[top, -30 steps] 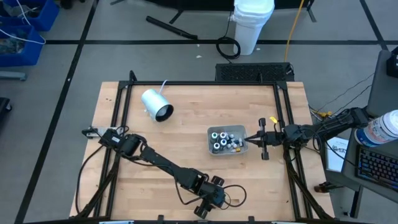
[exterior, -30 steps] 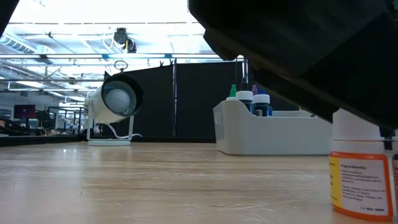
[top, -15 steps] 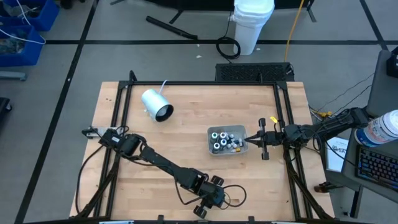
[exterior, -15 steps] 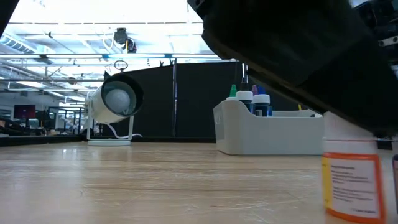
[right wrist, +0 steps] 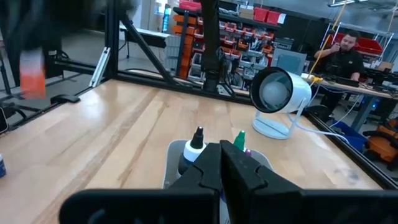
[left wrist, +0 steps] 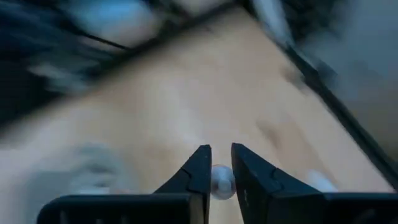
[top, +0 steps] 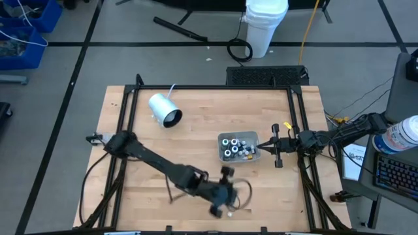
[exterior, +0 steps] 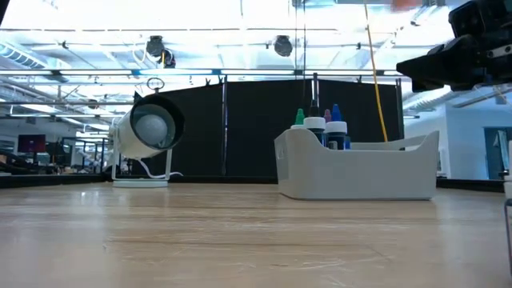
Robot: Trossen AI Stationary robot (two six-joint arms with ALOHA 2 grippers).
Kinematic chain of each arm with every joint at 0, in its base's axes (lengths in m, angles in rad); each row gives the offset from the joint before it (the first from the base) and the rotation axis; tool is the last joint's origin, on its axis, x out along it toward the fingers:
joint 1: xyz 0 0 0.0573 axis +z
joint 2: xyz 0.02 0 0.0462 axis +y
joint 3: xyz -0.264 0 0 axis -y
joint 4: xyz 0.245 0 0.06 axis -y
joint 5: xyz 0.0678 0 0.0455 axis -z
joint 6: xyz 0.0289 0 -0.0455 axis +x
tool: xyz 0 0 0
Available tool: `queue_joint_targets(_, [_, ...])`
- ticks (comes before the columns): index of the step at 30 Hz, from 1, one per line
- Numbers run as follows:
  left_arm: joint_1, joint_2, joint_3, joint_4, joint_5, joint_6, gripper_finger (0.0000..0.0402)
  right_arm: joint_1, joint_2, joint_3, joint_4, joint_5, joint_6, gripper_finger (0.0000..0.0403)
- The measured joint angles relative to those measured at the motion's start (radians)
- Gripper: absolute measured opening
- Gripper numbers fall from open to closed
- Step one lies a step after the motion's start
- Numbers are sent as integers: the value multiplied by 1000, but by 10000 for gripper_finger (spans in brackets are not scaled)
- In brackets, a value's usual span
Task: Pick & Place food coloring
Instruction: Put the small yellow food coloring bottle into the gray bin
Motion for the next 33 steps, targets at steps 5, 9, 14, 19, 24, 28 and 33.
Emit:
queue_joint_targets(5, [64, -51, 3, 210, -201, -40, 53, 0, 2, 0, 23, 1, 4, 0])
queue_joint_targets(9, [145, -45, 1, 271, -104, -106, 57, 0, 0, 0, 42, 0, 5, 0])
queue_joint_targets(14, [256, -1, 1, 245, -43, -138, 58, 18, -5, 0, 76, -45, 5, 0])
queue_joint_targets(19, [331, 55, 2, 247, 76, -87, 59, 52, -12, 0, 121, -55, -21, 0])
queue_joint_targets(24, [392, 57, 3, 251, 160, -43, 59, 89, -19, 0, 161, -56, -34, 0])
queue_joint_targets(28, [433, 57, 3, 244, 249, -11, 59, 120, -21, 0, 206, -56, -61, 0])
queue_joint_targets(33, [475, 57, 3, 242, 349, 29, 43, 153, -22, 0, 265, -55, -103, 0])
